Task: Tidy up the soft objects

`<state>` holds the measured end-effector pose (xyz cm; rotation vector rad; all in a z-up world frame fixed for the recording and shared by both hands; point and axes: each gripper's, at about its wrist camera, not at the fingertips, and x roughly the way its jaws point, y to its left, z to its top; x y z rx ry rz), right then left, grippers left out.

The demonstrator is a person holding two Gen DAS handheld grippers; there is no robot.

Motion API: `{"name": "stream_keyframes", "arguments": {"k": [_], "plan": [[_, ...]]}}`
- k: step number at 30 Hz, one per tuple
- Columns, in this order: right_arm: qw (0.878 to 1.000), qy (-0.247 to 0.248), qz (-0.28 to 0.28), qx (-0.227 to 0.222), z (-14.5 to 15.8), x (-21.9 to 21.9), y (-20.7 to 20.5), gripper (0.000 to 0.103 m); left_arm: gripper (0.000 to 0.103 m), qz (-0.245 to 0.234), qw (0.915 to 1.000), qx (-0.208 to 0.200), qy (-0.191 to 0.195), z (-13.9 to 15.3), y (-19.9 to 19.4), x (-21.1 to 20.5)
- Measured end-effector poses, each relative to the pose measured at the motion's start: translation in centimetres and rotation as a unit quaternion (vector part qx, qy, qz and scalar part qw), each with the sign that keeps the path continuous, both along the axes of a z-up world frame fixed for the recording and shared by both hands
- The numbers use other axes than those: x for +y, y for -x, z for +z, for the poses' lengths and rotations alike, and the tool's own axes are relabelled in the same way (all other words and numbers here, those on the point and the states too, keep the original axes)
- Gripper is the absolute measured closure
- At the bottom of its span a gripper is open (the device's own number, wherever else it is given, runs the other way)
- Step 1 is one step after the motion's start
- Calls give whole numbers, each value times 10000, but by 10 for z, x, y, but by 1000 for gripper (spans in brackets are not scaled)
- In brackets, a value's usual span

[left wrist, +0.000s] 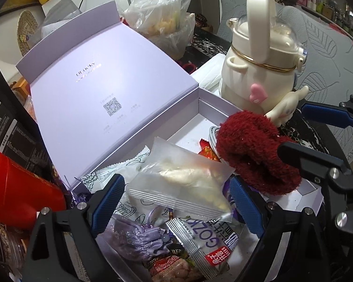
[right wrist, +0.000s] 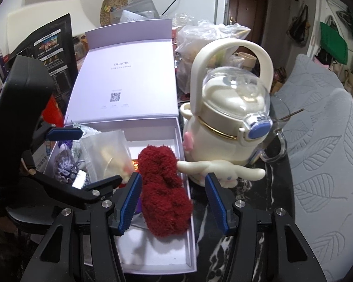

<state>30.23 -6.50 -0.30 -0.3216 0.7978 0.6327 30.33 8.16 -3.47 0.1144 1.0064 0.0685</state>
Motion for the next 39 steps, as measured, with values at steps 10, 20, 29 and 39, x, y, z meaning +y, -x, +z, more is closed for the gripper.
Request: {"name": "stream_keyframes", "arguments": {"k": [10,20,29,39], "plan": [[9998,-42,-126,120,-6,-9,-2,47,11,189,9995,-219,-111,11,10,8],[9996,-250,-127,7,9,-16,25,47,11,428,9985,-332,85,29,38,13],[9984,-500,-154,-192,37,-29,53,47,11,365,9972,-650,44,61,68,1],[9950,-720,-224,-651,75,-41,92,47,11,378,9898,-1368,149,111,112,2]]}}
